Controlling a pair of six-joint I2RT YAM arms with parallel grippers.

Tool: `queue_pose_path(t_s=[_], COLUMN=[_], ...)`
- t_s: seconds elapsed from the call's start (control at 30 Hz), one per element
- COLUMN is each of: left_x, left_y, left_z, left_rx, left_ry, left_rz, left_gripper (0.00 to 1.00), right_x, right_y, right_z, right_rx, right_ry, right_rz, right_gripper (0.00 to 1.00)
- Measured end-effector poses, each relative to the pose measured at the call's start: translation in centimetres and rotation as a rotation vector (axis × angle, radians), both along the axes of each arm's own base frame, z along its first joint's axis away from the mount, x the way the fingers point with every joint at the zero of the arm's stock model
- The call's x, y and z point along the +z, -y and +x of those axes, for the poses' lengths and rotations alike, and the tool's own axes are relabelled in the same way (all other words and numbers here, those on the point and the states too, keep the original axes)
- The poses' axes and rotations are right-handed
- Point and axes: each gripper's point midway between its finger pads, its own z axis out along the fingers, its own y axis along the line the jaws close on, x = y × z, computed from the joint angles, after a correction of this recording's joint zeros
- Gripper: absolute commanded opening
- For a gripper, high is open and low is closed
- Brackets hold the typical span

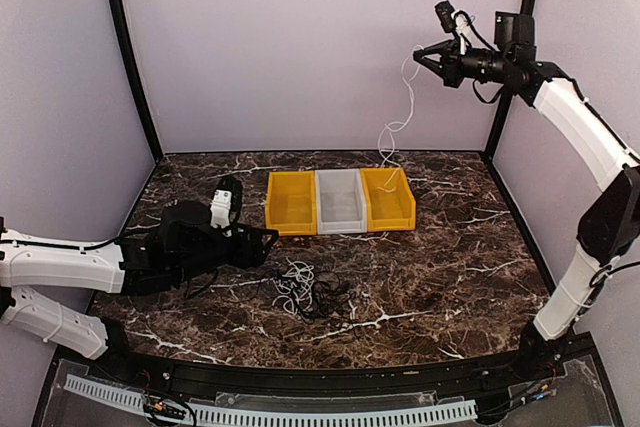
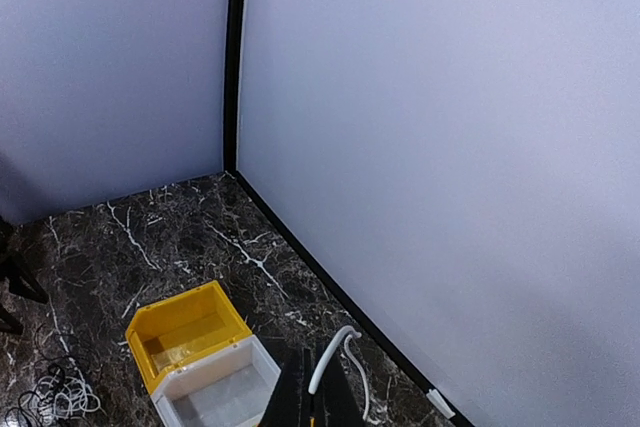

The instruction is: Untangle the cables

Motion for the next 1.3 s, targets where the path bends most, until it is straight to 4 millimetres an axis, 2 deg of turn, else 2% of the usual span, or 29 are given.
queue_pose_path(t_s=[0.13,0.3,0.43,0.53,0.7,0.93,1.1,1.3], left_x=[-0.2,-1.1,-1.5,-1.9,-3.0,-3.2,-3.2,-3.1], left_y=[-0.1,-0.4,-0.6,-0.5,-0.3,-0.3,-0.4,-0.5], left_z=[0.0,-0.2,-0.3,-0.2,-0.1,-0.1,-0.1,-0.1], left_rx=[0.002,0.007,0.011,0.011,0.011,0.012,0.017,0.023], left_ry=[-0.004,-0.017,-0.023,-0.029,-0.049,-0.055,-0.056,-0.056], left_rz=[0.001,0.013,0.021,0.027,0.052,0.053,0.05,0.05], left_gripper=[0.75,0.75,0.75,0.75,0.75,0.75,0.75,0.75], right_x=[-4.0,-8.4,-11.1,-12.2,-14.9,-22.7,-27.0,-32.6], right_y=[-0.4,-0.6,-0.6,-0.7,-1.0,-2.7,-4.2,-4.1], right_z=[2.0,2.6,2.6,2.7,4.0,5.4,5.3,5.8], right_rx=[-0.004,0.0,0.0,-0.001,0.0,0.008,-0.001,-0.066], right_ry=[-0.08,-0.176,-0.228,-0.254,-0.3,-0.437,-0.493,-0.582], right_rz=[-0.021,-0.043,-0.057,-0.063,-0.075,-0.153,-0.225,-0.326], right_gripper=[0.0,0.0,0.0,0.0,0.0,0.0,0.0,0.0])
